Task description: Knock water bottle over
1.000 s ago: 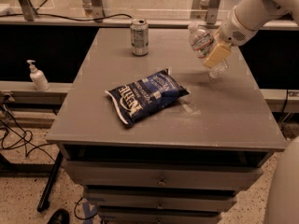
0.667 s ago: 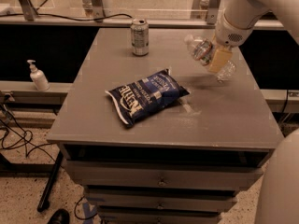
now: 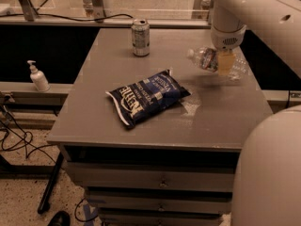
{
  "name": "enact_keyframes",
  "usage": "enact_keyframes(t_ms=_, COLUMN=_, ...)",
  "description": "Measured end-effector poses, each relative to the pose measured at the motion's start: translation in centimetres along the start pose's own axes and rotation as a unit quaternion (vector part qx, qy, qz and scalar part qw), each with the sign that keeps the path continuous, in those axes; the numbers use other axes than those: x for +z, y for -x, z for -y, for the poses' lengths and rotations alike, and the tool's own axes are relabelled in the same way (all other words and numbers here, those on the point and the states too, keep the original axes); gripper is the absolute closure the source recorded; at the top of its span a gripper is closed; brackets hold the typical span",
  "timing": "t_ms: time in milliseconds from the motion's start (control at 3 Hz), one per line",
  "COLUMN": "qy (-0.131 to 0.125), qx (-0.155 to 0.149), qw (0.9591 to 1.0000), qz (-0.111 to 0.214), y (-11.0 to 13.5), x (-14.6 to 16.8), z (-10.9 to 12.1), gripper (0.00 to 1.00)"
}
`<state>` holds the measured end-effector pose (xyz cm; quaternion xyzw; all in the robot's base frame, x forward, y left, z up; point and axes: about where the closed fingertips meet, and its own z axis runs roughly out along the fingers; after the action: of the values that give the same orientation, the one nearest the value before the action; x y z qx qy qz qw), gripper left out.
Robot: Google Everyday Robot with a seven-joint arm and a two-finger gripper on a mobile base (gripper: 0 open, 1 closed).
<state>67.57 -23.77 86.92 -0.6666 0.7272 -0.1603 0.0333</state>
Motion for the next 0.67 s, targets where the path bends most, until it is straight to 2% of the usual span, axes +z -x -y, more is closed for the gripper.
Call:
enact_keyframes(t_ms=333, qy=0.015, qx=-0.015, qw=0.9993, qz=-0.031, y=0.14, x=0.91, z=0.44, gripper=0.82)
enact_keyframes(t_ms=667, qy=0.03, qx=-0.02, qw=0.9986, qz=-0.038, y=0.22, x=1.68, z=0.09, gripper=0.59)
